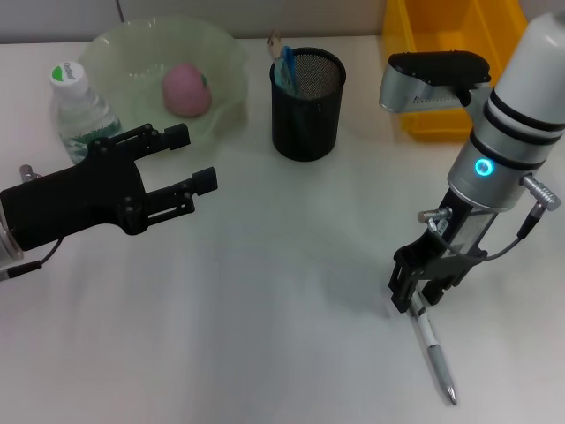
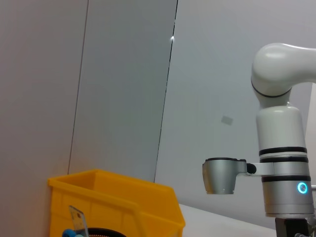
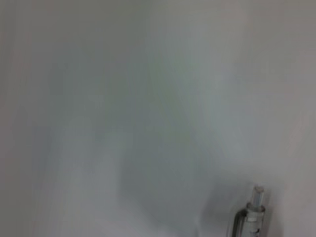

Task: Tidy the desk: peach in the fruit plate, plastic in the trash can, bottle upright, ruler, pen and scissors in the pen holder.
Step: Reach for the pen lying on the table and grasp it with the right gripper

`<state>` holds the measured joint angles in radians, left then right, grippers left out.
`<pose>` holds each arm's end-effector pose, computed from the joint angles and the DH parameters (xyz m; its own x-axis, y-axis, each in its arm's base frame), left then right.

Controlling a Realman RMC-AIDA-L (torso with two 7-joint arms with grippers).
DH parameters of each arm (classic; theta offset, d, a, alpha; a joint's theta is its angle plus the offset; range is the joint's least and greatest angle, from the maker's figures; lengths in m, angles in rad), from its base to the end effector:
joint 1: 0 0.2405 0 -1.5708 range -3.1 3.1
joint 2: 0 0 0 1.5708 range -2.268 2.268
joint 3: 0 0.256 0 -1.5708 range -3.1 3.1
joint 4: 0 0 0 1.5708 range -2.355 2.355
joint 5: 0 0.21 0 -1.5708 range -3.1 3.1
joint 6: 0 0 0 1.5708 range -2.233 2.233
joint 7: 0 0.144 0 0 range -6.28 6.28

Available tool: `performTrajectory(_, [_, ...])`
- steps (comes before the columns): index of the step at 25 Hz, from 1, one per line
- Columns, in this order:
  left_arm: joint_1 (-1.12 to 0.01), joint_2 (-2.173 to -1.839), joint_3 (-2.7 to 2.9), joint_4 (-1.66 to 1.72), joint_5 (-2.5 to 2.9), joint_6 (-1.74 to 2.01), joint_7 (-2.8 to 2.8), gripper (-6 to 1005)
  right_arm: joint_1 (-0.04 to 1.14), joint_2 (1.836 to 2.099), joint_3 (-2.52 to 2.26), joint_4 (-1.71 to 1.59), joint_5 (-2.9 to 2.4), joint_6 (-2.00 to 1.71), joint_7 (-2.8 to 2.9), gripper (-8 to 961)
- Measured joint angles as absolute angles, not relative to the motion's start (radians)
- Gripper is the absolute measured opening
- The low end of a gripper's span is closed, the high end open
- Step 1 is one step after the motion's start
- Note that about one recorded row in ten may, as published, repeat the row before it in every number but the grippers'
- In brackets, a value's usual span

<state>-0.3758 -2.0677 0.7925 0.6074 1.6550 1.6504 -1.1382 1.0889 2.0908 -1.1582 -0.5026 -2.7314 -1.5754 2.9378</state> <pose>-0.2714 0.2942 0.0117 0.7035 0.1428 0.6962 0.3968 -0.8916 -0.2180 0.1805 0.3654 -0.0603 0.1634 -0.9147 0.3696 -0.8321 -0.3290 -0.4464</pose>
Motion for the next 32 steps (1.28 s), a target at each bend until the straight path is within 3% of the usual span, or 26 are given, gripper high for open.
performTrajectory(17, [-0.370, -2.068, 0.796, 0.607, 1.655, 1.655, -1.138, 724, 1.085, 2.091, -1.159, -0.494, -2.737, -1.569, 2.939, 437])
performTrajectory(26, [-0.378, -2.066, 0.793, 0.584, 1.655, 1.654, -1.127, 724, 1.085, 2.089, -1.172, -0.494, -2.736, -1.569, 2.939, 343])
performTrajectory(32, [-0.381, -2.066, 0.793, 0.584, 1.655, 1.652, -1.127, 724, 1.090, 2.090, -1.197, -0.494, -2.733, -1.560, 2.941, 349])
